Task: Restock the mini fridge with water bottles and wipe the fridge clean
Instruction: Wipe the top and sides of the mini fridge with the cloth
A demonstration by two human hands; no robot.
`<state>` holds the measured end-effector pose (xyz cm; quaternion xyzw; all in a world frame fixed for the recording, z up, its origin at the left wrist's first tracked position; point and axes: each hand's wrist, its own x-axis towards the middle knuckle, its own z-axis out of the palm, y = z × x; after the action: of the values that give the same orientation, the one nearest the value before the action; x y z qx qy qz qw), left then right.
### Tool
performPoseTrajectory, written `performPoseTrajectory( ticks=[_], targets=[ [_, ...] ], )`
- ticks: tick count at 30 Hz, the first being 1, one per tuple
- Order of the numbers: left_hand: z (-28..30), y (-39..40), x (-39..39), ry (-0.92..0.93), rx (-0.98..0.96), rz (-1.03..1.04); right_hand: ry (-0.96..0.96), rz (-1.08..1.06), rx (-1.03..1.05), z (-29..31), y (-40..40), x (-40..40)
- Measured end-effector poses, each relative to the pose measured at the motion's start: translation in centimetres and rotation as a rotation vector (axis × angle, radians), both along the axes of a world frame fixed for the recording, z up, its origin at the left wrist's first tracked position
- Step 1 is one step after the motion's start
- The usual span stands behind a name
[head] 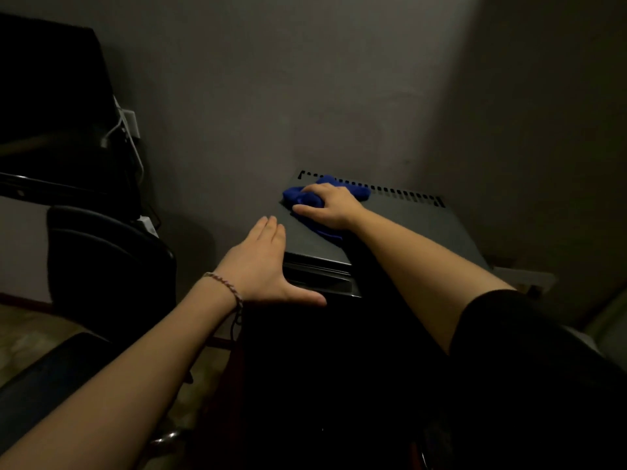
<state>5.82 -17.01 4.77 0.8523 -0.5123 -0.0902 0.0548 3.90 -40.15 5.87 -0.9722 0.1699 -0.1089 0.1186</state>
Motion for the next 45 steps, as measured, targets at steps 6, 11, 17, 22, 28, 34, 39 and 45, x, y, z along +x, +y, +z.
performPoseTrajectory(
  ticks=[6,11,17,22,28,34,39,45],
  targets=[
    [-0.2,0.4,-0.3,-0.002,-0.044,0.002,-0.004,0.052,-0.018,-1.0,1.7,-3.6],
    [-0.7,0.2,0.1,0.037,-0.059,-0.003,-0.059,0.196,-0.011,-1.5,2.6,-6.4],
    [-0.6,-0.5,0.7,0.043,0.011,0.007,-0.075,0.257,0.029,-1.7,-0.2,-0.6],
    [-1.0,-1.0,1.1,0.022,0.037,0.027,-0.033,0.141,0.071,-1.7,-2.8,6.0],
    [-0.9,-1.0,1.2,0.009,0.041,0.052,0.019,-0.147,0.091,-0.1,-5.9,4.5],
    [-0.4,-0.7,0.3,0.023,-0.001,0.04,0.031,-0.301,0.063,-0.6,-9.5,-3.3],
    [-0.4,-0.3,0.2,0.075,-0.055,0.033,0.005,-0.204,0.031,-1.0,-4.9,-9.5],
    [-0.8,0.1,0.1,0.179,-0.241,0.049,0.034,0.021,0.011,-0.7,4.5,-12.1]
  ],
)
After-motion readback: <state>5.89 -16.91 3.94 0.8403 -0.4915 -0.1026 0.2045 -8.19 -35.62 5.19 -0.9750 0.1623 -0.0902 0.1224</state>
